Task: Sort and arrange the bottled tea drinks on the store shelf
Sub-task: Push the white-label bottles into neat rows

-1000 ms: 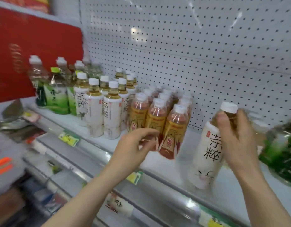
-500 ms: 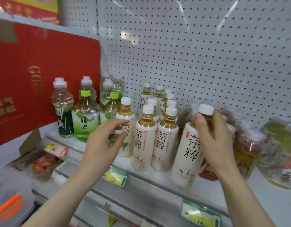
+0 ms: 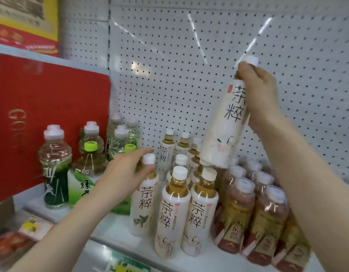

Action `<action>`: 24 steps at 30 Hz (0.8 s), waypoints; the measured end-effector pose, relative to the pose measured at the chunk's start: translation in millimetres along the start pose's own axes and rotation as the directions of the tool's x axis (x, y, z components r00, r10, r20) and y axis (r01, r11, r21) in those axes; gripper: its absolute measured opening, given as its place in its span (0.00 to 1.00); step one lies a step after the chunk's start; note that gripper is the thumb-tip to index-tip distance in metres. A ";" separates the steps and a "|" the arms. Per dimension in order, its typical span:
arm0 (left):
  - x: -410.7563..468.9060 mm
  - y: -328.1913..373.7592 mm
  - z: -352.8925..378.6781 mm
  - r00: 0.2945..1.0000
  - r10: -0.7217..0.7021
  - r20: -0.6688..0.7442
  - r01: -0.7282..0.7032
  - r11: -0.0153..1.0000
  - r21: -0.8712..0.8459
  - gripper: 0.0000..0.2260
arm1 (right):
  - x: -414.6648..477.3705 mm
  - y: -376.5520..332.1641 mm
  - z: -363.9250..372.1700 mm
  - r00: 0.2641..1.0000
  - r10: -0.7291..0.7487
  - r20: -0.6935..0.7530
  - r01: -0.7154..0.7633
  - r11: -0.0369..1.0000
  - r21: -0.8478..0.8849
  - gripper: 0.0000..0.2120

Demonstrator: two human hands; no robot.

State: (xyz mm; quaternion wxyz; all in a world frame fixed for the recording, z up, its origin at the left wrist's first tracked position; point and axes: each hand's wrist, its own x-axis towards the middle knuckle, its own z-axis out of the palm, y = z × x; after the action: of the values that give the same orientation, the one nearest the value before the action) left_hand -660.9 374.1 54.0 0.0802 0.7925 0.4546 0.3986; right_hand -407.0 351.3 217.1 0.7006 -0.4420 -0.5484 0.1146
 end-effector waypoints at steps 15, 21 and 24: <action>20.1 -44.4 2.9 0.976 0.159 0.150 -0.140 0.982 -0.130 0.16 | 62.4 116.6 126.2 0.814 0.363 0.453 -0.020 0.798 -0.603 0.12; 28.4 -49.6 0.0 0.963 0.212 0.164 -0.187 0.970 -0.156 0.16 | 42.6 137.1 142.3 0.648 0.483 0.589 0.249 0.597 -0.763 0.10; 28.6 -51.6 -1.5 0.961 0.223 0.167 -0.191 0.964 -0.185 0.18 | 34.2 147.2 144.2 0.630 0.509 0.586 0.324 0.514 -0.794 0.13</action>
State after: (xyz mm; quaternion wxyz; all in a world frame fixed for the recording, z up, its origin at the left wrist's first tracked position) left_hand -688.1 425.8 45.7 0.1460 0.8601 0.3245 0.3656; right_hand -471.9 530.4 131.3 0.0751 -0.6628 -0.7434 0.0494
